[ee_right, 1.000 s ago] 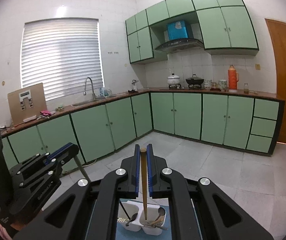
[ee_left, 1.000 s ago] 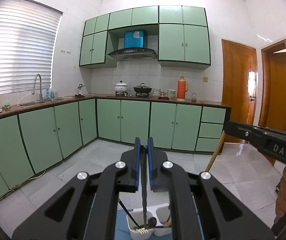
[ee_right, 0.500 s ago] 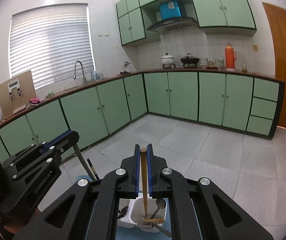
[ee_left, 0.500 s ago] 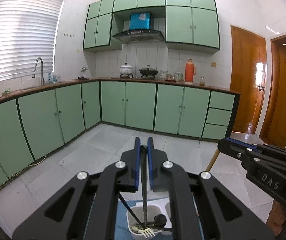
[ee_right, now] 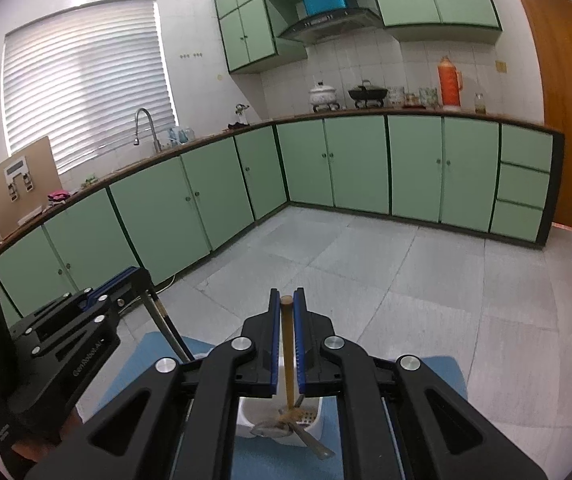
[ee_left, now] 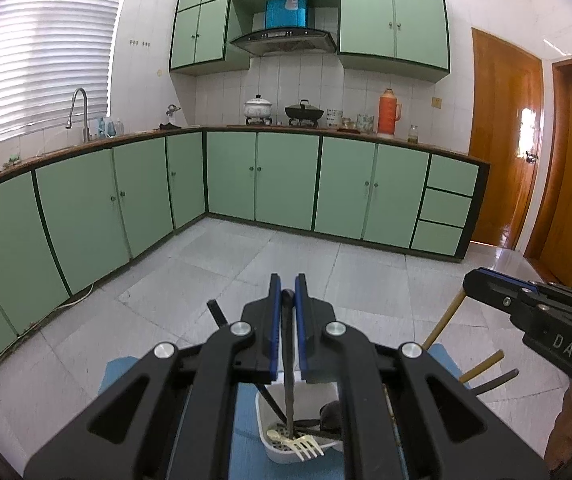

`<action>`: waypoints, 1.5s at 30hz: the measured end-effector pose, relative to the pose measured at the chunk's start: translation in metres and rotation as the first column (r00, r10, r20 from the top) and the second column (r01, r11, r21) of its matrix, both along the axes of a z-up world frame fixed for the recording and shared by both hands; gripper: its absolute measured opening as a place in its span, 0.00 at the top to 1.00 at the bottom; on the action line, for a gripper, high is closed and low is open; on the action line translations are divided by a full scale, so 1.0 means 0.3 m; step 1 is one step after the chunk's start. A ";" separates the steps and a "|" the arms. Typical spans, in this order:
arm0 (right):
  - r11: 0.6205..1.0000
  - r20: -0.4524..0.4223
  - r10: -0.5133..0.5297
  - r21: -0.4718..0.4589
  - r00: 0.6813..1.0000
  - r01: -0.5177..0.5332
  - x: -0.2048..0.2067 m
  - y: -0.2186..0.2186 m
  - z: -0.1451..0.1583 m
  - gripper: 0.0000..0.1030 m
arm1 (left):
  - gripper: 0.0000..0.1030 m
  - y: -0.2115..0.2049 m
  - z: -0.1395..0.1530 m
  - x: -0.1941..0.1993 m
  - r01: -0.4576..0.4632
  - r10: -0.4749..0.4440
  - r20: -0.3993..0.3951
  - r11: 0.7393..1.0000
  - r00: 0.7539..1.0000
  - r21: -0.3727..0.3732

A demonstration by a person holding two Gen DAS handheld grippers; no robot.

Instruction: Organize utensils

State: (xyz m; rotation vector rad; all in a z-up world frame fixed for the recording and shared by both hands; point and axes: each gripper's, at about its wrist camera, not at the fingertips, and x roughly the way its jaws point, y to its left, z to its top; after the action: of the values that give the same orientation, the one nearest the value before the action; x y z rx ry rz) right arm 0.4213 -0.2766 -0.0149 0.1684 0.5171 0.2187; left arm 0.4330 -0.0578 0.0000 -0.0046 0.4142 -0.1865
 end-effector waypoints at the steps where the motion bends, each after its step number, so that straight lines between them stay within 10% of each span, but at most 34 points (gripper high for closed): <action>1: 1.000 -0.006 -0.001 0.004 1.000 0.001 -0.002 -0.005 -0.008 0.94 | 0.94 0.000 -0.005 0.000 0.000 0.000 -0.003 1.000 1.000 0.001; 20: 0.997 -0.045 -0.031 0.072 0.999 0.034 -0.008 -0.091 -0.028 0.85 | 0.88 0.048 -0.016 -0.014 -0.013 0.012 -0.039 1.000 0.999 -0.027; 24: 0.996 -0.042 -0.039 0.080 0.998 0.042 -0.021 -0.111 -0.033 0.75 | 0.62 0.061 -0.010 -0.031 -0.016 0.015 -0.026 0.999 1.000 -0.030; 45: 0.991 -0.008 -0.064 0.121 0.998 0.064 -0.274 -0.195 -0.109 0.48 | 0.24 0.173 -0.057 -0.268 -0.067 0.069 0.020 0.996 0.997 -0.064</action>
State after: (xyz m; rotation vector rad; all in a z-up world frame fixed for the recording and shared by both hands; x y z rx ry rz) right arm 0.3392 -0.3350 -0.0476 0.3037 0.5015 0.1873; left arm 0.3526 -0.0060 -0.0172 -0.0787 0.3854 -0.1325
